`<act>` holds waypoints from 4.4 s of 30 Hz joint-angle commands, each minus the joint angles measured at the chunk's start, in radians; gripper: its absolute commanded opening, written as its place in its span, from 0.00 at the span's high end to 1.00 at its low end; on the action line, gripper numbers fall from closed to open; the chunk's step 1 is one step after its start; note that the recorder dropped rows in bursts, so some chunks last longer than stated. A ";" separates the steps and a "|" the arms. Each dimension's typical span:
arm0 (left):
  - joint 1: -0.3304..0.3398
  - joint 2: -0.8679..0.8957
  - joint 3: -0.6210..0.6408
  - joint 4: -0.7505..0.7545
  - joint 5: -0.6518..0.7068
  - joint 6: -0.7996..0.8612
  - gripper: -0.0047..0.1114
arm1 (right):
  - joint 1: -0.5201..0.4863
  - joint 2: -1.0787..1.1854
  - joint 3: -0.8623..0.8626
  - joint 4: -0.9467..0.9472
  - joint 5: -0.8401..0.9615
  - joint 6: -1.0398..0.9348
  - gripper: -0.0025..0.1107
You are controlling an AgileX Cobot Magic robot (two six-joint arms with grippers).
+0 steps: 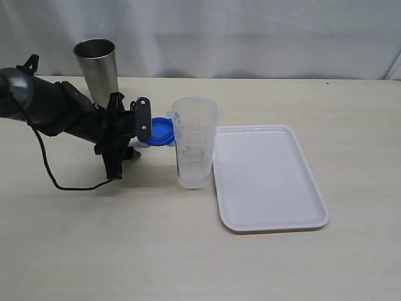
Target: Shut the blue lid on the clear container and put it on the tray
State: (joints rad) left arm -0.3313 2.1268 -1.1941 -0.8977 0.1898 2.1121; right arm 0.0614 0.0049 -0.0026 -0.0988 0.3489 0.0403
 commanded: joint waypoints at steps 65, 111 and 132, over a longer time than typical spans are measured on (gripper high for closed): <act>0.038 0.002 -0.075 0.398 0.367 -0.617 0.96 | 0.000 -0.005 0.003 0.006 -0.003 0.002 0.94; 0.038 -0.296 0.179 0.769 0.527 -1.066 0.45 | 0.000 -0.005 0.003 0.006 -0.003 0.002 0.94; 0.338 -0.313 0.205 0.659 0.551 -2.090 0.60 | 0.000 -0.005 0.003 0.006 -0.003 0.002 0.94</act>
State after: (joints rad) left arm -0.0112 1.7824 -1.0139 -0.1039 0.7389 -0.0275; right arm 0.0614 0.0049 -0.0026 -0.0988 0.3489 0.0403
